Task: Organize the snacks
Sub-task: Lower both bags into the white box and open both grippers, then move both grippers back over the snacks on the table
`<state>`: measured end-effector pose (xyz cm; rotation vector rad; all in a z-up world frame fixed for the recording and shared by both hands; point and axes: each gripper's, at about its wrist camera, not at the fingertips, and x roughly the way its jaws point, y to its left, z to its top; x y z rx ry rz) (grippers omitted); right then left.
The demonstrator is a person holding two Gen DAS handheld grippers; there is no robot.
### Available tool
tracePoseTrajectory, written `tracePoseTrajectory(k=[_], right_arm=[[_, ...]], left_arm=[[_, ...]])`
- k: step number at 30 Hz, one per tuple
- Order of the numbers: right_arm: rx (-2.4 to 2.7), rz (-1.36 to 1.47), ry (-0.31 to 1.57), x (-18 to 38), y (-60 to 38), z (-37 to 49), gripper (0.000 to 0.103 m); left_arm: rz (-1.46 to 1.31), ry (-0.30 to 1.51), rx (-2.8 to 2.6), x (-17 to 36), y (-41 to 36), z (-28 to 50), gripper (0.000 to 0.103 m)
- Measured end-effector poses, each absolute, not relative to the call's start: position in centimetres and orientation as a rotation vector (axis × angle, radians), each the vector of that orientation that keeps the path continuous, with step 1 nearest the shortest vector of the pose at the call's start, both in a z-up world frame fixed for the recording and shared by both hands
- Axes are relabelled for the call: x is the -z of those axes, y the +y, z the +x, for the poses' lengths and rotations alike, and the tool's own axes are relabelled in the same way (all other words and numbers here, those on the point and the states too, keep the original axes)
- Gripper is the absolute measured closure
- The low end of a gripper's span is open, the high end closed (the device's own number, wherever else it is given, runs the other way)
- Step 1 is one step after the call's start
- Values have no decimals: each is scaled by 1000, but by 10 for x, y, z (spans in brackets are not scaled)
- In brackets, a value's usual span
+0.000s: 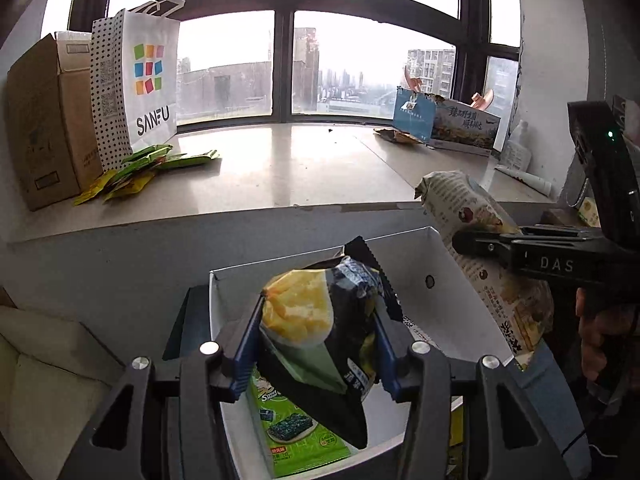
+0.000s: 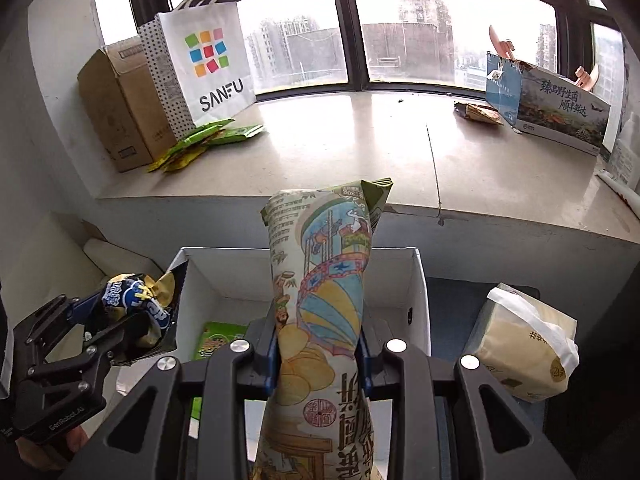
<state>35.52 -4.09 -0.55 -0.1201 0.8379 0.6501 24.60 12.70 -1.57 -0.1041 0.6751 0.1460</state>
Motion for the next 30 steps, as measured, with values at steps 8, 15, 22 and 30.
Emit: tracePoseTrajectory(k=[8, 15, 22, 30], right_arm=[[-604, -143, 817, 21, -44, 369, 0], [-645, -174, 767, 8, -47, 343, 0], [-735, -157, 722, -11, -69, 289, 0], [-835, -161, 651, -10, -122, 183, 0]], left_arm=[[-104, 742, -145, 31, 130, 248, 0], [-99, 731, -144, 20, 132, 233, 0], [-70, 704, -42, 8, 109, 168, 0], [-68, 677, -7, 15, 83, 66, 0]])
